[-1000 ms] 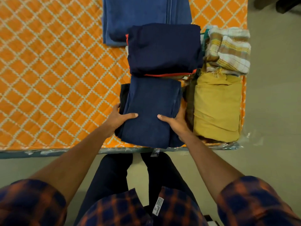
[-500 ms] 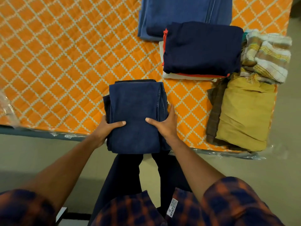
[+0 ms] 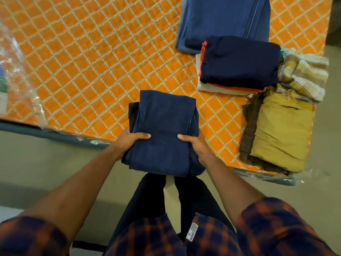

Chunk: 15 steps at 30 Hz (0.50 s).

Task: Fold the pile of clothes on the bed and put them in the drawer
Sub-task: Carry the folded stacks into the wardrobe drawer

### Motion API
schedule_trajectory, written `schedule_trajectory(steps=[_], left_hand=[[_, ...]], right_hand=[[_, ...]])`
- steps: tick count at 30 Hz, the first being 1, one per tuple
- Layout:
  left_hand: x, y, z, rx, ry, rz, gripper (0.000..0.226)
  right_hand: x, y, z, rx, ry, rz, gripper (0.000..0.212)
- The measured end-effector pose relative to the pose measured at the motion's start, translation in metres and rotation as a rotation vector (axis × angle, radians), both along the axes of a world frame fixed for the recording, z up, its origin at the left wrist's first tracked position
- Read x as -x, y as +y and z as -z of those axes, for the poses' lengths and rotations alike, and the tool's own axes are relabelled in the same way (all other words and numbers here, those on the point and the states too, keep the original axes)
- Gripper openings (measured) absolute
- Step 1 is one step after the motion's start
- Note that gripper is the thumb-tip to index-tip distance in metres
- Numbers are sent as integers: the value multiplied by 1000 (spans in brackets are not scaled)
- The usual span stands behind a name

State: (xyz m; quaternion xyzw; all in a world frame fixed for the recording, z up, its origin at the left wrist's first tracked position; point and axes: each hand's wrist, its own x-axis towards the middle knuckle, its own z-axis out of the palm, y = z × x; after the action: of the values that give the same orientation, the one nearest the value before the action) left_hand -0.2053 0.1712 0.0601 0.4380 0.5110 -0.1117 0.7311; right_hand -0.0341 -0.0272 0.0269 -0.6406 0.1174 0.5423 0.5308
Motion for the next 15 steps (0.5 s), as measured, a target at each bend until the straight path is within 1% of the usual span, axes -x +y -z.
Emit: schedule_trajectory(steps=[3, 5, 7, 11, 13, 15], left_hand=[[23, 1, -33, -64, 5, -1, 67], [40, -1, -53, -86, -13, -41, 67], [54, -4, -66, -96, -11, -100, 70], [71, -8, -88, -138, -36, -204, 80], [73, -8, -96, -179, -57, -230, 79], [71, -6, -101, -200, -83, -259, 84]], right_hand=[[26, 1, -24, -54, -1, 3, 68], [36, 7, -44, -90, -10, -28, 64], [38, 13, -56, -114, -27, -80, 67], [37, 29, -79, -154, -81, -171, 82], [33, 37, -87, -162, -109, -194, 83], [26, 44, -97, -163, -127, -209, 79]])
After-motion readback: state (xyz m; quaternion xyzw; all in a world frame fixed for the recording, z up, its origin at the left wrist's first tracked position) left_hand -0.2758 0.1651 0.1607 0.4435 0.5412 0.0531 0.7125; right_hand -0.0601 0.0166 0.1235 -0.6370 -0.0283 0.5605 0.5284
